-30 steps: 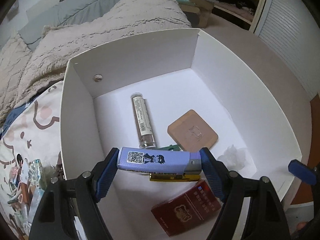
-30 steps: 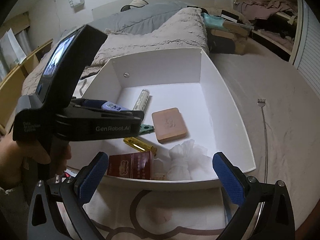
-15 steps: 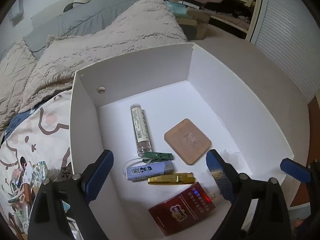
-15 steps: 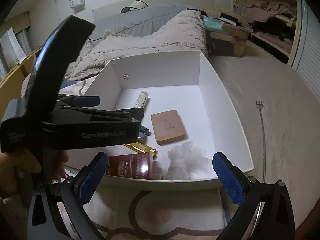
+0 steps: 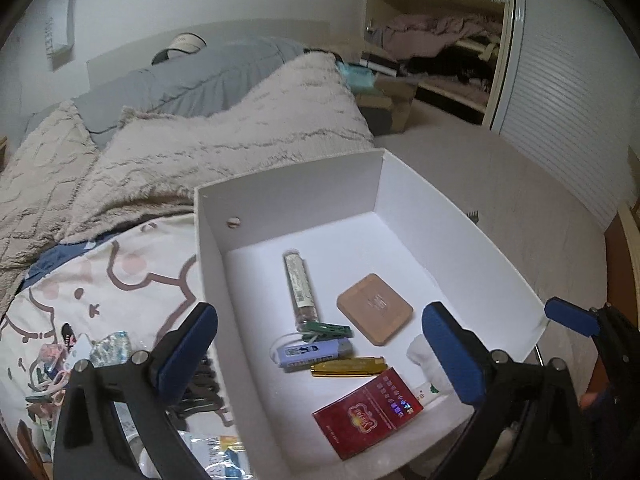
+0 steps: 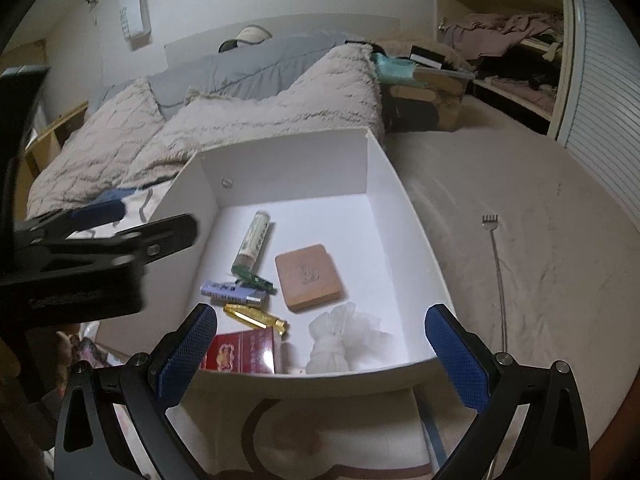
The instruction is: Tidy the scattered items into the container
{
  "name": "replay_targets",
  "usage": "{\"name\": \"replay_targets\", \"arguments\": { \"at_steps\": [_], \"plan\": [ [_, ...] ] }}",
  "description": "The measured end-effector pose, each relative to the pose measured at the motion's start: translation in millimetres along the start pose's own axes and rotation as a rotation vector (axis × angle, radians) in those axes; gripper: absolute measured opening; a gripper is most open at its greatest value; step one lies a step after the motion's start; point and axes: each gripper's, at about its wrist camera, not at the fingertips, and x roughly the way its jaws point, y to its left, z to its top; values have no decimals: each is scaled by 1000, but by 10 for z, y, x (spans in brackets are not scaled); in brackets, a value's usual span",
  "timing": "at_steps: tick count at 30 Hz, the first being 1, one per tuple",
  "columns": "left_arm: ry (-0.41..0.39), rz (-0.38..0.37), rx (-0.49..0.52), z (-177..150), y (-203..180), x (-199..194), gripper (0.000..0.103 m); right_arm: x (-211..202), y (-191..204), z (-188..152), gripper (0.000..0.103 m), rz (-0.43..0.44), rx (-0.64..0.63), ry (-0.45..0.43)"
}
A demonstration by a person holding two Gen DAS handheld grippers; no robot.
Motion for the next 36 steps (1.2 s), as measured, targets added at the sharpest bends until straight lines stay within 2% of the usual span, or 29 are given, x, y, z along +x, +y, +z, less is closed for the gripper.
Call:
{"name": "replay_targets", "arguments": {
  "at_steps": [7,10,15,20,25,30,36],
  "plan": [
    [-81,73,11,-90,166,-262,103,-105,-50,67,103,19,60,-119],
    [-101,82,-6,-158,291,-359,103,-176,10,69,103,70,47,-198],
    [-152,142,-13,-308,510,-549,103,-260,187,73,103,80,6,-275],
    [-185,175,-37,-460,757,-753,103,-268,390,57,103,68,-47,-290],
    [-228,211,-48,-613,948,-971,103,-215,543,13,103,57,-71,-269],
    [-252,225,-45,-778,1066,-1132,103,-258,599,-52,103,57,-39,-283],
    [-257,206,-50,-977,1157,-1257,103,-342,607,-181,103,70,7,-303]
  ]
}}
